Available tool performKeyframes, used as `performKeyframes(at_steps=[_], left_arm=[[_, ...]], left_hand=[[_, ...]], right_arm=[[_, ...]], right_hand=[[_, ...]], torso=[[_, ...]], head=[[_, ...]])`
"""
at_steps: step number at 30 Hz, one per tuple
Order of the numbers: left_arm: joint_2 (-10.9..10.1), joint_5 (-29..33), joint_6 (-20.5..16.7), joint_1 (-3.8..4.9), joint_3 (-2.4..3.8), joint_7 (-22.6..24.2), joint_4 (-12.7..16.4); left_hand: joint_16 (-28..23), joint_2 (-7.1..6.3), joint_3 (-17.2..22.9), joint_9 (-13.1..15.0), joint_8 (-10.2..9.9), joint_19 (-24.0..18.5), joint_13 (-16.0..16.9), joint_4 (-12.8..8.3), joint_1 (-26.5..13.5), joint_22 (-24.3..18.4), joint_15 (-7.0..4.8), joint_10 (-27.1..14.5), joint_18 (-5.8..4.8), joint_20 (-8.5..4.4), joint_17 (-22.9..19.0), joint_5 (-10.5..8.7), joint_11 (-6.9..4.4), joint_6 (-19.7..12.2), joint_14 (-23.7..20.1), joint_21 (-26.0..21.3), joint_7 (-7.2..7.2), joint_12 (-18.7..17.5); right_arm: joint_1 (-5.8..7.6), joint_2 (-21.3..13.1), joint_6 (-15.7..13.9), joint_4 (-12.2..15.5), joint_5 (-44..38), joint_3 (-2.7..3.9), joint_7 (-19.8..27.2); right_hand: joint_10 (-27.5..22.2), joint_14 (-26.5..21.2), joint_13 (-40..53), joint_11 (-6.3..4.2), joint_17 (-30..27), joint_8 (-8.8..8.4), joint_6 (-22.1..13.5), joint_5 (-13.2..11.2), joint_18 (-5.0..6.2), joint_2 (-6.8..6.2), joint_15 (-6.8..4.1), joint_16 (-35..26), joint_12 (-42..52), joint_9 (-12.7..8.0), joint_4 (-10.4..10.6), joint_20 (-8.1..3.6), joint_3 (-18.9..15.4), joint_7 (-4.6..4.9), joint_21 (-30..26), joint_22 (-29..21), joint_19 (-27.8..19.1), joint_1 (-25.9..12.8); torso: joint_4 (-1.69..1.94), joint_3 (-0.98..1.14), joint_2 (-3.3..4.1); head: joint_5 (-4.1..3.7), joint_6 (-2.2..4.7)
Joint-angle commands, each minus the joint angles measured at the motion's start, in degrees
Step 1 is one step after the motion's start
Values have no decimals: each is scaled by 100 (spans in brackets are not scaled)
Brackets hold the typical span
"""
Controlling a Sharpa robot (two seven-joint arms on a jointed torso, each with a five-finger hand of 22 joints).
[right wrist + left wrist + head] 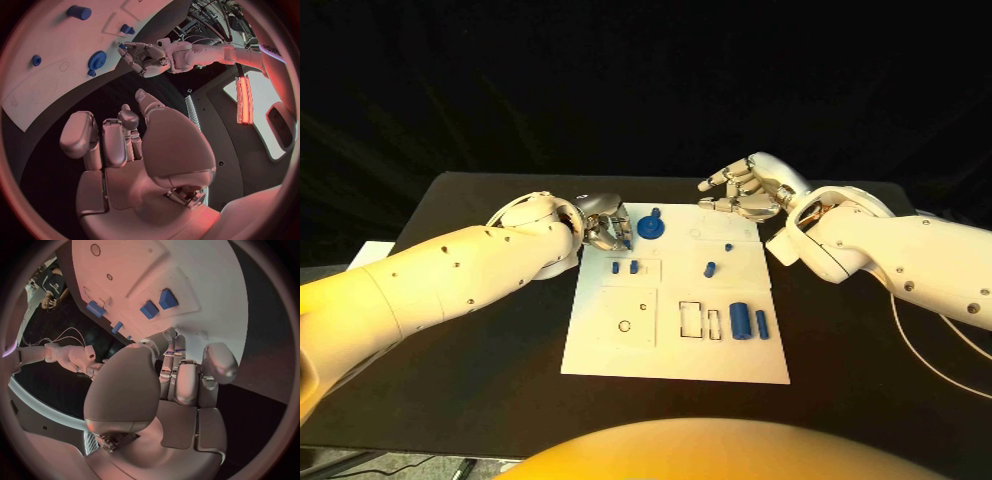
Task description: Assemble the parts on the task board
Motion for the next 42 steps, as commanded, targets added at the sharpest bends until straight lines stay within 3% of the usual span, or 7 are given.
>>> performKeyframes(at_steps=[1, 32, 42], left_arm=[[35, 38, 165, -6, -1, -2, -34], [216, -52, 348, -16, -18, -172, -212], [221, -57, 384, -17, -20, -223, -226]], left_hand=[[6, -5, 2, 1, -29, 57, 3, -31, -80, 8, -26, 36, -53, -28, -9, 1, 3, 44, 120, 22, 4, -24], [0, 2, 4, -4, -46, 51, 4, -36, -100, 6, -24, 39, -51, -27, -27, 2, 4, 46, 115, 12, 7, -52], [-4, -63, 20, -80, -235, 28, -26, -81, -199, 37, 52, -118, -63, 18, -75, 6, 105, -128, 102, 21, 118, -286]], right_arm=[[-5, 8, 77, 12, -13, 1, 56], [-5, 6, 84, 29, -13, 1, 55], [-5, -7, 80, 33, -13, 1, 55]], right_hand=[[-12, 253, 3, 5, 1, -5, -12, 20, 104, 58, 45, -29, 4, -2, 3, 22, -34, 3, -22, 7, -16, -14], [-11, 254, 2, 5, 2, -4, -11, 30, 104, 71, 45, -31, 7, -2, 9, 22, -41, 3, -26, 3, -15, -8], [-11, 254, 2, 5, 2, -4, -11, 30, 104, 71, 45, -31, 7, -2, 9, 22, -41, 3, -26, 3, -15, -8]], torso=[[3, 1, -1], [7, -3, -3], [7, -2, -8]], head=[[-12, -2], [-35, -19], [-46, -25]])
